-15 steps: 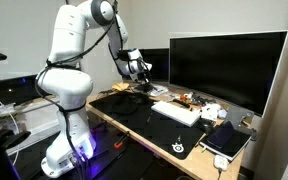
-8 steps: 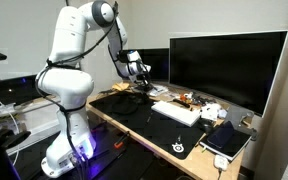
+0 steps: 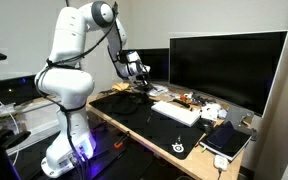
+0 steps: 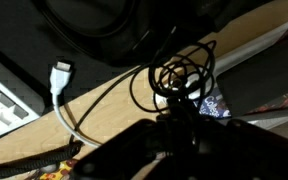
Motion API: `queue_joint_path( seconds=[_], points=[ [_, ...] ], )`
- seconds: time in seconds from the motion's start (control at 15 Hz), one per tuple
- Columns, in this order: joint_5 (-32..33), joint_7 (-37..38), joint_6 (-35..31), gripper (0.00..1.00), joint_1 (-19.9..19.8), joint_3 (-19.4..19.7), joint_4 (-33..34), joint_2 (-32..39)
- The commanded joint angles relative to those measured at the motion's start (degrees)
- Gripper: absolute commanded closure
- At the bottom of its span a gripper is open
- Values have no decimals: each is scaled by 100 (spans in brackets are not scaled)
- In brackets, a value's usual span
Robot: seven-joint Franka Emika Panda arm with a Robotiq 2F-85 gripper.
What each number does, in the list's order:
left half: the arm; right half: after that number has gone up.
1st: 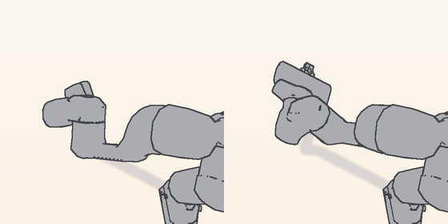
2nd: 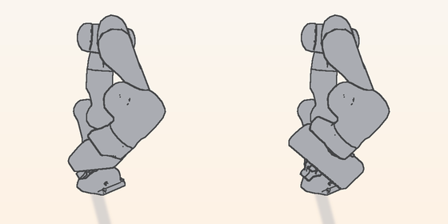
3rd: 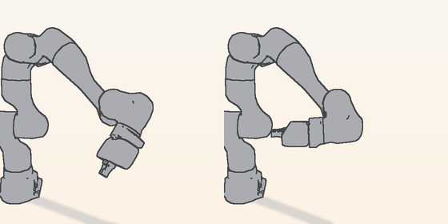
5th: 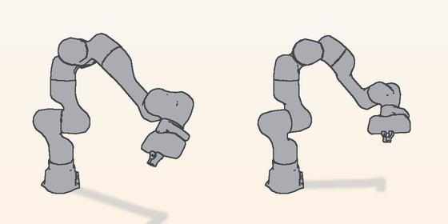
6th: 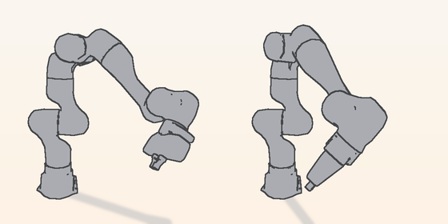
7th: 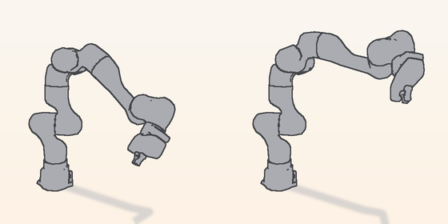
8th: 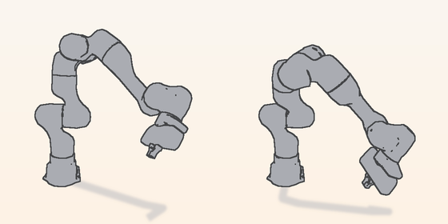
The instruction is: Move the black cable to the back of the desk
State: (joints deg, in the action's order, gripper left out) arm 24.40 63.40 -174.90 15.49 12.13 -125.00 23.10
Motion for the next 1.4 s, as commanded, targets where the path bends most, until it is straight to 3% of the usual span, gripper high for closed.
queue_joint_path(
  seconds=[0.0,0.6,1.33],
  points=[
    [64,182,-37,97,194,179,11,78],
    [-34,29,123,97,197,80,-19,230],
    [-411,-356,797,97,-376,-738,140,306]
  ],
)
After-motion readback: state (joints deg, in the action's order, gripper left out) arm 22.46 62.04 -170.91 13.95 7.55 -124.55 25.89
